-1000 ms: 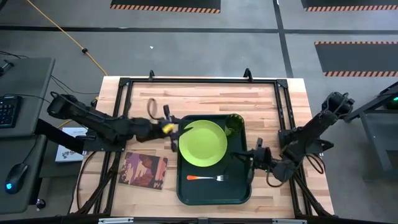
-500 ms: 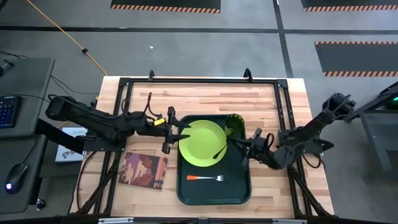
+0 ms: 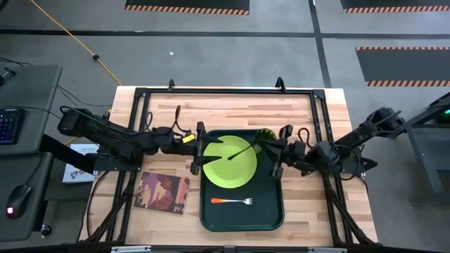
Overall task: Pick and place plate/cup/fork/spoon on tray
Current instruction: Put the black spoon on the black serving tray in between the green plate and orange fork
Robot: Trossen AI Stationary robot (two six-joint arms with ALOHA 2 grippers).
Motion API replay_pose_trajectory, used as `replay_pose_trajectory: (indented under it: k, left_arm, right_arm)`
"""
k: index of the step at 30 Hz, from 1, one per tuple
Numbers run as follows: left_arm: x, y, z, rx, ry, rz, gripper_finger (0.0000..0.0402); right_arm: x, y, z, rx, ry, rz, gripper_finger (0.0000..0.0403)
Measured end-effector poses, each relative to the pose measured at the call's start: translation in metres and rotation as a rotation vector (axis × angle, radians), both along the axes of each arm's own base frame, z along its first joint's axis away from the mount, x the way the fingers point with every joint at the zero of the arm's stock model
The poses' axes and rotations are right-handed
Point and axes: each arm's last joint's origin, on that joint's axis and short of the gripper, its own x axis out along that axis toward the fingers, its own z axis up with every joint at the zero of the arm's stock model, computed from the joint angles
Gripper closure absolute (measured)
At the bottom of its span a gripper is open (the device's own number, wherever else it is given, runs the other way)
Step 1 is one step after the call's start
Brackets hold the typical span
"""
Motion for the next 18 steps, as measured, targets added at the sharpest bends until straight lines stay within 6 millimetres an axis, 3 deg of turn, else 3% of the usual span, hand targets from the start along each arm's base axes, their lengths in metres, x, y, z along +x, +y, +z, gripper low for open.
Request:
replay_pose_trajectory:
  k: [8,13,18]
  left_arm:
    - [0.026,-0.003,-0.008,-0.011,0.052,0.0,0.0144]
    - [0.031,-0.004,-0.006,-0.015,0.044,0.006,0.0146]
    - [0.031,-0.004,-0.005,-0.022,0.042,0.01,0.0189]
  right_arm:
    - [0.005,-0.012,0.001,-0.024,-0.013,-0.011,0.0403]
    - [0.005,-0.012,0.0,-0.029,-0.005,-0.012,0.0403]
    - [0.005,-0.012,0.0,-0.035,-0.003,-0.015,0.0403]
